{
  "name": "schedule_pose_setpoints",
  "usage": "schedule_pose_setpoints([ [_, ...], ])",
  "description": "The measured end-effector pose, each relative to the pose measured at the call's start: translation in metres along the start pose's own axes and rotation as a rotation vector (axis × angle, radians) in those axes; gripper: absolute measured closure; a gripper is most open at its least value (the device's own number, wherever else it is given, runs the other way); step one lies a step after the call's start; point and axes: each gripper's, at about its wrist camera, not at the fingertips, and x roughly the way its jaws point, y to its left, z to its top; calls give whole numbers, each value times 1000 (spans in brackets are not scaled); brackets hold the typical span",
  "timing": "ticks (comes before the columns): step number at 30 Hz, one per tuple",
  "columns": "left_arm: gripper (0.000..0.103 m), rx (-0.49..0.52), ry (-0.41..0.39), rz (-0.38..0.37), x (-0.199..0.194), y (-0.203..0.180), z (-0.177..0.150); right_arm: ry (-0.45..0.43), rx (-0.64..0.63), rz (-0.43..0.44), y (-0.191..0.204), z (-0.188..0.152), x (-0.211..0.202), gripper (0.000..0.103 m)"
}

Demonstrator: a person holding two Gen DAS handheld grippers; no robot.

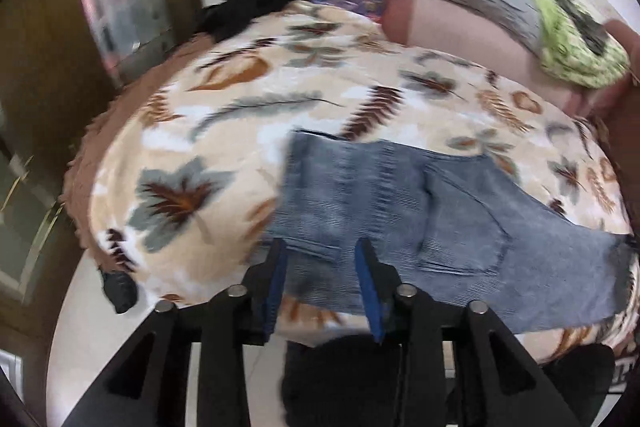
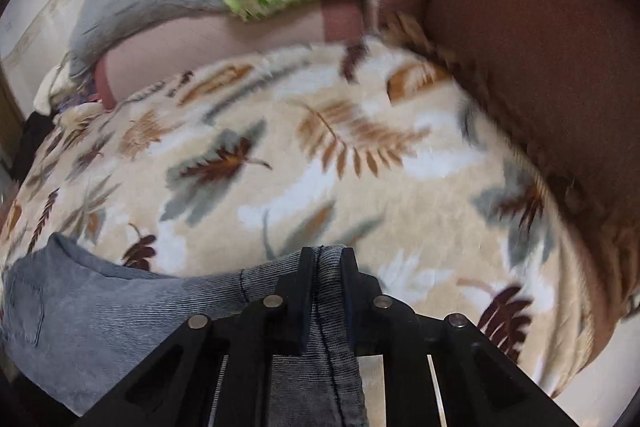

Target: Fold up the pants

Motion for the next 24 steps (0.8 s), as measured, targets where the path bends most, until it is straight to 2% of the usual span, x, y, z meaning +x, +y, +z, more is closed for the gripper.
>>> schedule_pose_setpoints([
  [3,62,41,53,-61,15,-27,-8,68,49,-14,-13,-12,14,87],
  [4,62,55,72,-80,19,-36,-11,66,51,-23,-15,-13,13,87],
  [8,62,109,119,-115,36,-76,-22,-38,34,-58,-5,-8,-16,86],
  [11,58,115,148,-135,51,-96,-23,-83,-38,27,25,-6,-35,86],
  [13,52,123,162,-142,57,-109,-23,-47,-128,131,61,-13,-41,86],
  [17,52,180,174,-136,64,-130,-28,66,-247,275,129,-42,-31,86],
  [20,52,201,180,-120,72,-134,-28,145,-261,308,158,-58,-12,86],
  [24,52,183,205,-97,91,-130,-24,221,-247,273,178,-73,18,86],
])
